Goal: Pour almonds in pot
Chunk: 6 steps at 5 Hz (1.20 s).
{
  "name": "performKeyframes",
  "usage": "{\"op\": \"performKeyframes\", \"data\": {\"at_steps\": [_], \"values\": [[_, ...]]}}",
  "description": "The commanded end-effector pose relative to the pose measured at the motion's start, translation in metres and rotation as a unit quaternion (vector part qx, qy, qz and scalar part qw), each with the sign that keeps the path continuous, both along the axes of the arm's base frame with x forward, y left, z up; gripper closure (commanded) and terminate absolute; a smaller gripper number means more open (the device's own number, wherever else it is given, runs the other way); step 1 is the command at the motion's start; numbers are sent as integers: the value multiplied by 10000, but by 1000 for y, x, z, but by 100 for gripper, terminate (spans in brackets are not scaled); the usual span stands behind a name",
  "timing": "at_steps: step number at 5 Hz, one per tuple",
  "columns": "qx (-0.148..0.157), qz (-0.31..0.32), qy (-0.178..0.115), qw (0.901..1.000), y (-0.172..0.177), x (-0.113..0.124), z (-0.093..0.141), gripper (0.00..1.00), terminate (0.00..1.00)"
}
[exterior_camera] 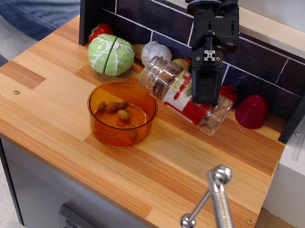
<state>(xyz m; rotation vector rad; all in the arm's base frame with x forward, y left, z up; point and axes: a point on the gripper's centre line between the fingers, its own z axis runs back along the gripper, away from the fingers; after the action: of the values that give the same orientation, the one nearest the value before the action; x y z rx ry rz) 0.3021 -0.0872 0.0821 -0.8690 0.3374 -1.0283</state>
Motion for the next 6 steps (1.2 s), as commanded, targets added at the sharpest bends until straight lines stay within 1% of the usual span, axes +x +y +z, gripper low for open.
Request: {"op": "performKeyframes", "data": {"at_steps": [1, 2, 3, 4, 5, 6], "values": [[-447, 151, -511, 9976, -1, 4, 14, 100, 0], [-658, 160, -589, 9960, -5, 3, 13, 100, 0], [-762, 282, -540, 9952, -1, 0, 16, 100, 0], [-840, 355, -660, 9936, 0, -1, 17, 100, 0], [-1139, 362, -870, 9890, -1, -1, 31, 100, 0], [-1428, 440, -939, 9843, 6, 0, 43, 100, 0]]}}
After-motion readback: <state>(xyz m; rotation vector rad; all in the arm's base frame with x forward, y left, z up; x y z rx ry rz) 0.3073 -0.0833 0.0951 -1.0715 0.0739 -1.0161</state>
